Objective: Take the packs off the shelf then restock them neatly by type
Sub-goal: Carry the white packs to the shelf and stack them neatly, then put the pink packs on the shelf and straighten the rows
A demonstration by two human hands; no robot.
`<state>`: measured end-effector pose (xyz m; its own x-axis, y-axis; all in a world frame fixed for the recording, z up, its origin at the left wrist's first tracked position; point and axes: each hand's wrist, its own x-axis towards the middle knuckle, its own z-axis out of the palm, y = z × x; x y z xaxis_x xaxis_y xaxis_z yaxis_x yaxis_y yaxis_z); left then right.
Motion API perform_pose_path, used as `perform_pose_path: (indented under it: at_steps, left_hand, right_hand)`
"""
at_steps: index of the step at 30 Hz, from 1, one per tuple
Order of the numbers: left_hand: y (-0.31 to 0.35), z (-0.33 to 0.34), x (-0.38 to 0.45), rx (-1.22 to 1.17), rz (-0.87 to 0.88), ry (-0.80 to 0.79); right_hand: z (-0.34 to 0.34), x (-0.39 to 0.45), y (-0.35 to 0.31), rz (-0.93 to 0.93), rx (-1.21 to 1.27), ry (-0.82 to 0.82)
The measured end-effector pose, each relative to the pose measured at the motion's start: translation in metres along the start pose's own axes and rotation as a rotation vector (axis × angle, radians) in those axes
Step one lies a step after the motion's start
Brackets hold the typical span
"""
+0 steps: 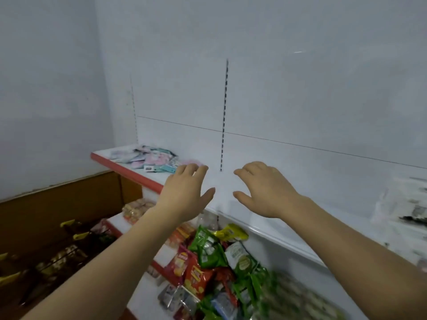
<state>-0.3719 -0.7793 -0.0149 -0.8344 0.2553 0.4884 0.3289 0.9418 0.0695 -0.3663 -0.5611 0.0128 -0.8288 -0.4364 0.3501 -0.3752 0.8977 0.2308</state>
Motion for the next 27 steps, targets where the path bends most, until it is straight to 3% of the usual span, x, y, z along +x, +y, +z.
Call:
perform_pose_path:
  at_steps: [12, 27]
  left_hand:
    - [-0.192, 0.013, -0.072, 0.038, -0.346, -0.105]
    - [-0.411, 0.091, -0.085, 0.177, -0.672, -0.250]
  right_hand:
    - [0.076, 0.133, -0.188, -0.290, 0.141, -0.052]
    - [0.232, 0.335, -0.352, -0.579, 0.321, -0.150]
